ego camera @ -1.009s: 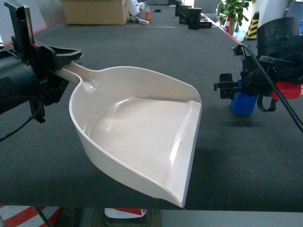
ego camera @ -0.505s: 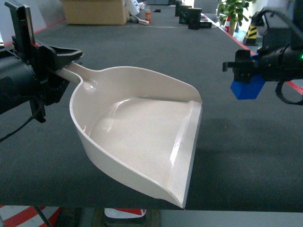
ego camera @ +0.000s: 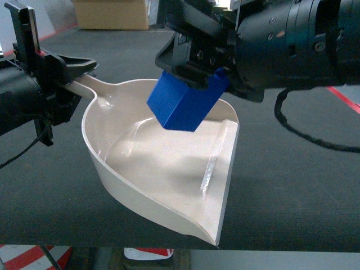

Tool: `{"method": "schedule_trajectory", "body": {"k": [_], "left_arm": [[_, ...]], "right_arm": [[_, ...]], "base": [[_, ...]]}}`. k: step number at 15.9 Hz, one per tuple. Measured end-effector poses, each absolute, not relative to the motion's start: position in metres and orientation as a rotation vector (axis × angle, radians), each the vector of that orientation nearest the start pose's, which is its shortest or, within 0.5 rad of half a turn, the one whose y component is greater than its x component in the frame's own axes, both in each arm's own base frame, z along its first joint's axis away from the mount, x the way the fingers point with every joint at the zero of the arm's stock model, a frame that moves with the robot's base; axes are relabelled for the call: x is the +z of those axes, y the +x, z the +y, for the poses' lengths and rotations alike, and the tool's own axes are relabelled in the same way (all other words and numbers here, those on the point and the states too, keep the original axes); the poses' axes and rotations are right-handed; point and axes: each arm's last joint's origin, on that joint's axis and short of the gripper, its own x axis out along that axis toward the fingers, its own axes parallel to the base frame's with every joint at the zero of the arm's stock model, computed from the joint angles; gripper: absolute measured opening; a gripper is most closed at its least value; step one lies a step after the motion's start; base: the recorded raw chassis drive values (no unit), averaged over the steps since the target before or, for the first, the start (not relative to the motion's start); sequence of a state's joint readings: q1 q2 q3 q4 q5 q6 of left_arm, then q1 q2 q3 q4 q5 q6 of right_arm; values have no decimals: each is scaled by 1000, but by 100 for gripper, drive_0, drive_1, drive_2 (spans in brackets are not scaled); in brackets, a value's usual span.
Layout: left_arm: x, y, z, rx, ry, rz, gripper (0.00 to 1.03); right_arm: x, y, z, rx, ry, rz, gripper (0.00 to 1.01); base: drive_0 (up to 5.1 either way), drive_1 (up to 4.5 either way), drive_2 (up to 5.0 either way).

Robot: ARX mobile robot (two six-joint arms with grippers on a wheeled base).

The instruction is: Place part in tray to right shelf

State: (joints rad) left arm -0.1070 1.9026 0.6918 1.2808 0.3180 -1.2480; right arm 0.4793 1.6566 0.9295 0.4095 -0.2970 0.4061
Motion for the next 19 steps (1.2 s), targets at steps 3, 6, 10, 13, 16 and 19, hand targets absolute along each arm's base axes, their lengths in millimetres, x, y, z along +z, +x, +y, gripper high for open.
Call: {"method": "schedule_trajectory", "body": {"k": [3, 6, 10, 13, 16, 19], "left_arm": [[152, 341, -46, -412, -1220, 204, 14], [152, 341, -46, -412, -1213, 203, 14], [152, 341, -46, -413, -1205, 202, 14], [151, 341, -46, -412, -1203, 201, 14], [152, 341, -46, -412, -1203, 201, 14], [152, 341, -46, -411, -1203, 200, 14]], "right_arm": [[202, 315, 175, 698, 420, 565, 46], [197, 312, 174, 663, 427, 595, 71], [213, 313, 160, 608, 389, 455, 98], [253, 301, 126, 533, 364, 250, 98], [271, 270, 97, 408, 235, 91, 98], [259, 212, 57, 266, 48, 47, 98]], "base": [[0, 0, 0], [0, 0, 0], [0, 0, 0], [0, 0, 0], [0, 0, 0], [0, 0, 0]]}}
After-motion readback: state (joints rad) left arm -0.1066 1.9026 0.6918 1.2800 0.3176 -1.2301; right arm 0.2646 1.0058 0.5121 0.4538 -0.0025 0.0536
